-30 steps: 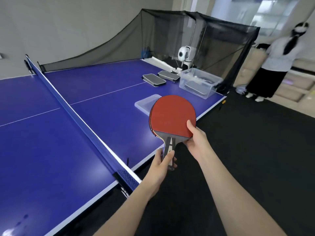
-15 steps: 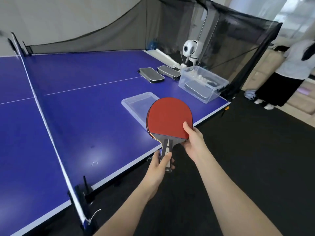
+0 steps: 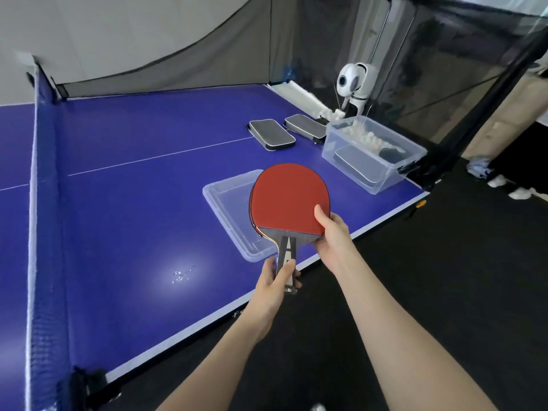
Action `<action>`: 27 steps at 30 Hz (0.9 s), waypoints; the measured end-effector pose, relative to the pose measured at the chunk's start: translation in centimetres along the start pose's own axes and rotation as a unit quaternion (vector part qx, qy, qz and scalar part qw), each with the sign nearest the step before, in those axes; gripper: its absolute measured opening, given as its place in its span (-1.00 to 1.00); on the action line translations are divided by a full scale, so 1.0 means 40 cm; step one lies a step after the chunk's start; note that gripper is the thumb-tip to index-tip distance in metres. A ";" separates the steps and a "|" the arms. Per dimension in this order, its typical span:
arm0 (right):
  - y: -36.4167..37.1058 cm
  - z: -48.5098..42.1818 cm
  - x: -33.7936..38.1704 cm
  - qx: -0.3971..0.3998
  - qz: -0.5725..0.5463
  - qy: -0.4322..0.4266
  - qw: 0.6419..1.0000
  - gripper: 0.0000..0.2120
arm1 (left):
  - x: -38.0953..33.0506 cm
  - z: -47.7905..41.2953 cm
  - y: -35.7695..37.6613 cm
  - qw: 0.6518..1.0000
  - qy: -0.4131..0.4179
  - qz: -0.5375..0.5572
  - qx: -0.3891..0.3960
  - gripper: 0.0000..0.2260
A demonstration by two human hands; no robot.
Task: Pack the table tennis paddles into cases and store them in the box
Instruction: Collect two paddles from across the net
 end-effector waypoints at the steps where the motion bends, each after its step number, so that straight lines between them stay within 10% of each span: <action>1: -0.008 -0.030 0.019 0.008 -0.003 0.002 1.000 -0.70 | -0.005 -0.031 0.018 1.000 -0.001 -0.005 -0.005 -0.75; 27: -0.155 -0.846 0.329 0.050 0.038 0.075 0.995 -0.66 | -0.034 -0.816 0.377 0.996 -0.059 0.059 -0.035 -0.70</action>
Point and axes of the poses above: each hand's wrist, its own z-axis away from the middle knuckle, its own y-axis out of the palm, x = y × z, the point moved 7 cm from there along -z, towards the middle knuckle, and after that the axes turned 15 degrees about -z, right-handed, at the moved point
